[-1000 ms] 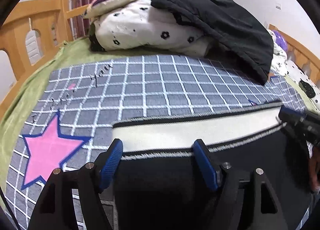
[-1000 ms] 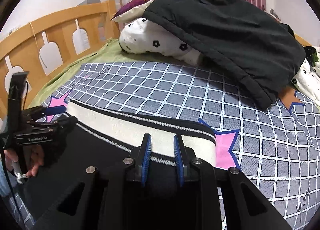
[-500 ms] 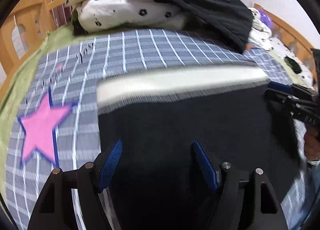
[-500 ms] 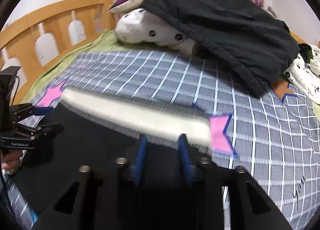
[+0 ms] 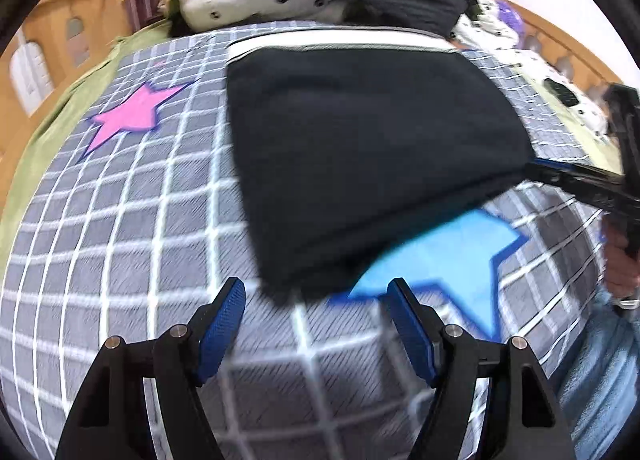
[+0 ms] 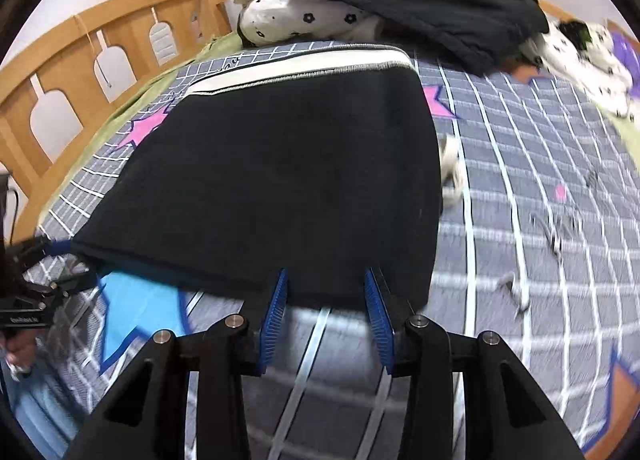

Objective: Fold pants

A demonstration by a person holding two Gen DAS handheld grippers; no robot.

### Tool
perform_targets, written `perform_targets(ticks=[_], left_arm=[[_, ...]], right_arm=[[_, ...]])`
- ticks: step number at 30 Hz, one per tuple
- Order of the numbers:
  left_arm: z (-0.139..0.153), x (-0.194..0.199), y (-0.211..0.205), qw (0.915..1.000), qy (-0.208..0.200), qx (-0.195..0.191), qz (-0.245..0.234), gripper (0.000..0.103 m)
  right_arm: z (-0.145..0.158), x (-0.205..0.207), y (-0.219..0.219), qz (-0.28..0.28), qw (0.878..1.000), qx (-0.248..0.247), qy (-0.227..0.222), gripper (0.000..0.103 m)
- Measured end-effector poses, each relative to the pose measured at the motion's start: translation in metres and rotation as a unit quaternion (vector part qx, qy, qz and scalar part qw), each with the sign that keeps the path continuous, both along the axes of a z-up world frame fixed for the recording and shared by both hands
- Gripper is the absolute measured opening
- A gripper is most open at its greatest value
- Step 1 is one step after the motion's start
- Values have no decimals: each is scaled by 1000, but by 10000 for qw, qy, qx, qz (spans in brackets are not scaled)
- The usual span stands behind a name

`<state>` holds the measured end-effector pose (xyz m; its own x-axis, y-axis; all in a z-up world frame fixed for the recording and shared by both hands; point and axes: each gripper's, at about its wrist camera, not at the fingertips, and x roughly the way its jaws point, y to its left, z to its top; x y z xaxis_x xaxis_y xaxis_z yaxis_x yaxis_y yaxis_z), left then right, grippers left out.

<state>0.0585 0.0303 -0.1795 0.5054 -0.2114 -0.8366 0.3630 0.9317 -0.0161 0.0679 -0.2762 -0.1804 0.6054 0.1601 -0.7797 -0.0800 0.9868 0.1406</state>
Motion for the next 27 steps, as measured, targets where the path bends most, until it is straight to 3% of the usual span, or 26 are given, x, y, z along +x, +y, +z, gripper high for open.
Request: perform_targets(ticks=[3, 9, 10, 11, 12, 13, 15, 16, 18, 23, 27], left_arm=[[-2, -8, -5, 9979, -276, 575, -96, 71], [-4, -6, -20, 9887, -876, 1213, -23, 71], [-3, -3, -23, 9879, -939, 1238, -15, 67], [-2, 1, -28, 9875, -1013, 1207, -35, 60], [0, 4, -32, 9886, -1018, 1103, -82, 33], [3, 6, -32, 9897, -1031, 996, 6, 26], [12, 10, -16, 9939, -980, 352, 355, 22], [9, 12, -10, 9952, -855, 231, 416, 20], [-9, 16, -1, 9978, -388, 119, 524, 19], [-3, 3, 6, 9981, -315, -101, 519, 20], [11, -10, 24, 9954, -195, -618, 705, 20]], right_arm=[[4, -14, 0, -28, 10000, 23, -72, 41], [12, -15, -10, -228, 9988, 407, -145, 41], [12, -14, -10, -247, 9987, 416, -141, 41], [12, -12, -10, -261, 9987, 411, -121, 41], [10, -11, -11, -263, 9988, 400, -105, 41], [9, -10, -11, -274, 9989, 384, -83, 41], [9, -9, -10, -290, 9989, 373, -77, 41], [11, -10, -10, -282, 9989, 351, -110, 41], [12, -11, -8, -242, 9992, 251, -175, 41], [-2, -6, 0, -57, 9998, -52, 202, 41], [23, -15, -2, 129, 9995, 41, -283, 41]])
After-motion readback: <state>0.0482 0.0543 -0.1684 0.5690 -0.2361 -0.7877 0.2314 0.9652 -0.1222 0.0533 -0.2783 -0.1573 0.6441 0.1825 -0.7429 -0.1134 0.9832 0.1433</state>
